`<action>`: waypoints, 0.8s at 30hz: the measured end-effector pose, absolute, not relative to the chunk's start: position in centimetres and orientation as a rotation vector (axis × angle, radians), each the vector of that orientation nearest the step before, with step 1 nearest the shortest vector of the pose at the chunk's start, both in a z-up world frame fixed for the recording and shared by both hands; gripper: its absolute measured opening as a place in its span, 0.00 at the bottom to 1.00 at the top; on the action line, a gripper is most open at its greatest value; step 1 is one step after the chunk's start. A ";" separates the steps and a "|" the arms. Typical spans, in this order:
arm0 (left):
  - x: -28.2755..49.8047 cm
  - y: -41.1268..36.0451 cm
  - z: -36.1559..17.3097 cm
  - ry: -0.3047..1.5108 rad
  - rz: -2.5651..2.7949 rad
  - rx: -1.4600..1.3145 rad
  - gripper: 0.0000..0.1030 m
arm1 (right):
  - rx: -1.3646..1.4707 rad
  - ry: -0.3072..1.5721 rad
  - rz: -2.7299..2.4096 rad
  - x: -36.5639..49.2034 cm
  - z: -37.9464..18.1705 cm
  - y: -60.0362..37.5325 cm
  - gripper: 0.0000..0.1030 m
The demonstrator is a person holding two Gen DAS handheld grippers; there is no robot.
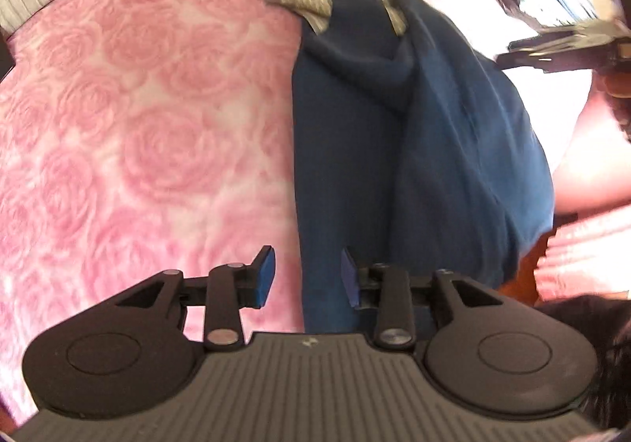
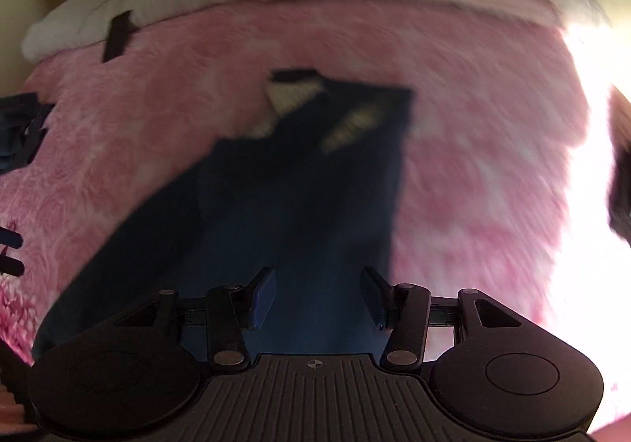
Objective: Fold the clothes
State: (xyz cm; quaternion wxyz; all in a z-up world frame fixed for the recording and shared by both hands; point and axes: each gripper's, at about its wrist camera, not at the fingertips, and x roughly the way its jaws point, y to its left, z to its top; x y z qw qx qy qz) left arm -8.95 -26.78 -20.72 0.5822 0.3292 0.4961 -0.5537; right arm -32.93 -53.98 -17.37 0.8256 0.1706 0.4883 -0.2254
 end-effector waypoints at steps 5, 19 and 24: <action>-8.1 -28.9 -23.6 1.167 -1.355 0.791 0.30 | 0.215 1.184 -0.390 -23.1 -24.6 -55.0 0.80; -4.5 -36.2 -23.7 1.115 -1.439 0.698 0.31 | 0.331 1.145 -0.847 -35.7 -17.0 -64.4 0.02; -5.2 -41.7 -24.4 1.079 -1.417 0.695 0.33 | 0.365 1.200 -1.013 -39.9 -20.1 -70.3 0.00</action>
